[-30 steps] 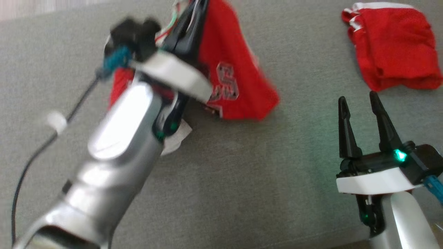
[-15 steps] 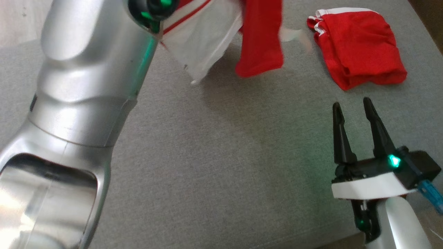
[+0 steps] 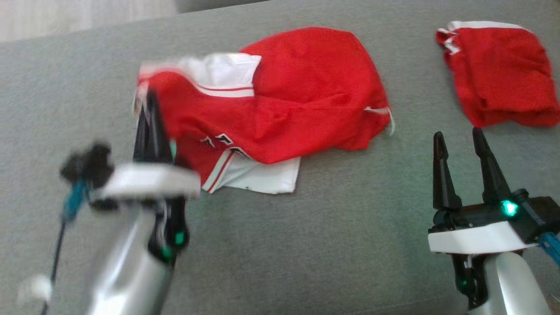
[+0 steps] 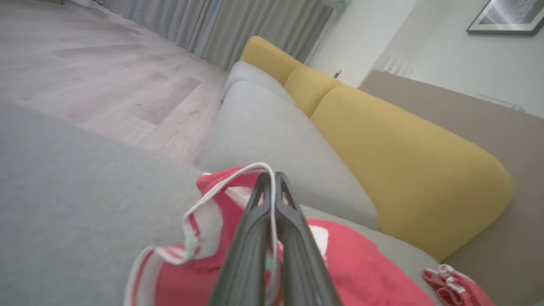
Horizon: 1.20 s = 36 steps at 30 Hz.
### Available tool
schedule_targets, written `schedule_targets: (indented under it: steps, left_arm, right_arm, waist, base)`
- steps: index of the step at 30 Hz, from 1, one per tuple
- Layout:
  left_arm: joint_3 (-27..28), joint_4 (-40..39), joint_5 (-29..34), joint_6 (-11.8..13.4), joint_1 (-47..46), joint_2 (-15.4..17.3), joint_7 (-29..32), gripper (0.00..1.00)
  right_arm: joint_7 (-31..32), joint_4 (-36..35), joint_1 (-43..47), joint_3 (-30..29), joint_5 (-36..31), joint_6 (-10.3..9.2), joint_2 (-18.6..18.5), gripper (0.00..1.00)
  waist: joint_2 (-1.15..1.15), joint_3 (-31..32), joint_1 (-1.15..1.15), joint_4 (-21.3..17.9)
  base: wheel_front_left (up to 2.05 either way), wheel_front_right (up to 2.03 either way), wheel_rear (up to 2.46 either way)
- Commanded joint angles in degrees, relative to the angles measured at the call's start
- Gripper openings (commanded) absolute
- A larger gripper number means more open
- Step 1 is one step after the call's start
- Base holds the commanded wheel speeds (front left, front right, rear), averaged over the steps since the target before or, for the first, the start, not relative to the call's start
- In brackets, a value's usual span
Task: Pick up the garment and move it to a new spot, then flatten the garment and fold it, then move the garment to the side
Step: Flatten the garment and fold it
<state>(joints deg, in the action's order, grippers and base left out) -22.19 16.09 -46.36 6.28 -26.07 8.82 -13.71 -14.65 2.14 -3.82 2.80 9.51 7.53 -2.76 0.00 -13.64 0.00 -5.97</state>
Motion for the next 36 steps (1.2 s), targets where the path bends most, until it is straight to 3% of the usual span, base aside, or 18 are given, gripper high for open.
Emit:
schedule_targets:
  steps: [1,8,9,10,15,20,23,28,32,36]
  left_arm:
    - [2.8,-3.2,0.6,0.7,0.7,0.8,-0.9,0.0]
    - [1.4,-4.8,2.2,1.4,15.5,-2.8,-1.2,0.0]
    - [0.8,-5.0,2.7,1.8,16.3,-2.8,-1.2,0.4]
    - [0.3,-5.4,3.5,2.2,16.8,-2.7,-1.2,1.0]
    - [-0.8,-12.1,8.1,4.0,14.2,1.0,0.7,1.0]
    - [0.2,-19.0,12.5,4.2,4.0,9.8,9.9,1.0]
    - [0.1,-18.2,12.2,1.4,-3.9,13.4,16.7,1.0]
    - [-3.8,-10.2,15.3,-6.4,-14.6,19.1,23.4,1.0]
    - [-5.9,-3.6,15.0,-10.7,-17.5,20.2,24.4,1.0]
    - [-7.8,0.8,15.0,-12.1,-17.4,19.3,21.9,1.0]
  right_arm:
    - [-0.3,-2.1,0.1,1.0,-0.3,-0.04,-0.5,1.0]
    - [-0.3,-2.2,0.4,0.4,-0.7,-0.04,-1.1,1.0]
    - [-0.3,-2.2,0.4,0.5,-0.7,-0.04,-1.1,1.0]
    - [-0.3,-2.2,0.4,0.6,-0.7,-0.04,-1.2,1.0]
    - [-0.3,-2.4,0.7,0.8,-0.6,-0.04,-1.7,1.0]
    - [-0.3,-2.8,-0.3,1.3,-0.7,-0.04,-2.4,1.0]
    - [-0.3,-3.1,-1.5,1.7,-0.8,-0.04,-2.9,1.0]
    - [-0.3,-3.5,-3.5,2.7,-0.8,-0.04,-3.5,1.0]
    - [-0.3,-3.6,-4.3,2.5,-0.8,-0.04,-3.6,1.0]
    - [-0.3,-3.9,-4.3,2.1,-0.9,-0.04,-3.7,1.0]
  waist:
    - [0.0,-0.4,0.0,1.3]
    - [0.0,-0.1,0.0,3.8]
    - [0.0,-0.1,0.0,4.0]
    - [0.0,0.0,0.0,4.1]
    - [0.0,-0.7,0.0,4.3]
    - [0.0,-3.7,0.0,4.0]
    - [0.0,-6.2,0.0,3.6]
    - [0.0,-9.8,0.0,2.0]
    - [0.0,-11.5,0.0,0.8]
    - [0.0,-12.9,0.0,0.3]
  base:
    - [0.0,0.0,0.0]
    - [0.0,0.0,0.0]
    - [0.0,0.0,0.0]
    - [0.0,0.0,0.0]
    - [0.0,0.0,0.0]
    - [0.0,0.0,0.0]
    - [0.0,0.0,0.0]
    - [0.0,0.0,0.0]
    - [0.0,0.0,0.0]
    - [0.0,0.0,0.0]
